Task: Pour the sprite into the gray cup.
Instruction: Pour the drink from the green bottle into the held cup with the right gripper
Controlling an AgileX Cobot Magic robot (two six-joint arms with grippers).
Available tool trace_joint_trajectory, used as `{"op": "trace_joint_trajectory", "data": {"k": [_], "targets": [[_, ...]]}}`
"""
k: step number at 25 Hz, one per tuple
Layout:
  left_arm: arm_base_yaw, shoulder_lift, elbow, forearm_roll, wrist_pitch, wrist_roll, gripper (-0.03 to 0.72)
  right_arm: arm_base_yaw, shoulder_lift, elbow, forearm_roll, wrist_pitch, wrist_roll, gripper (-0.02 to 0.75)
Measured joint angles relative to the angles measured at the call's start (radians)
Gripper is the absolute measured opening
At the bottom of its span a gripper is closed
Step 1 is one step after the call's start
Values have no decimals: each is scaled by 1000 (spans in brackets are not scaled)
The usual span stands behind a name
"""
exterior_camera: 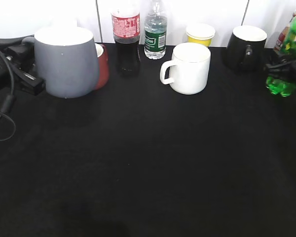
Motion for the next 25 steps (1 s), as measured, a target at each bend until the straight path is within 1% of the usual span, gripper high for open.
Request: {"op": "trace_joint_trajectory", "data": {"k": [1, 2, 3, 5, 6, 7, 9, 10, 12, 13, 15, 17, 19, 21, 24, 25], "targets": [[0, 0, 0, 0, 0, 0, 43, 0, -45, 16, -11, 2, -1, 440], [0, 0, 0, 0, 1, 0, 43, 0, -104, 29, -49, 2, -2, 440], [0, 0, 0, 2, 8, 0, 43, 0, -160, 40, -117, 9, -2, 440], [0, 0, 0, 32, 23, -22, 43, 23, -286, 44, -291, 116, 32, 440], [0, 0, 0, 64, 25, -45, 43, 65, -339, 46, -330, 191, 37, 440], [0, 0, 0, 93, 25, -54, 43, 118, -382, 46, -344, 241, 39, 440], [0, 0, 0, 152, 26, -66, 43, 243, -421, 45, -379, 316, 34, 440], [0, 2, 0, 178, 25, -86, 43, 302, -424, 34, -398, 381, 15, 440], [-6, 28, 0, 242, 9, -113, 43, 413, -424, 12, -404, 466, -83, 440], [-24, 39, 0, 255, 2, -115, 43, 459, -423, -1, -406, 503, -143, 440], [-74, 40, 0, 264, 0, -117, 43, 504, -399, -10, -407, 528, -291, 440], [-98, 40, 0, 270, 11, -118, 43, 509, -369, -15, -406, 557, -451, 440], [-100, 40, 0, 276, 15, -119, 43, 509, -363, -15, -391, 566, -636, 440], [-101, 40, 0, 298, 15, -119, 43, 510, -363, -15, -327, 542, -819, 440], [-101, 40, 0, 303, 15, -119, 43, 510, -363, -15, -305, 473, -998, 440], [-101, 40, 0, 304, 15, -119, 43, 510, -363, -15, -298, 457, -1028, 440]]}}
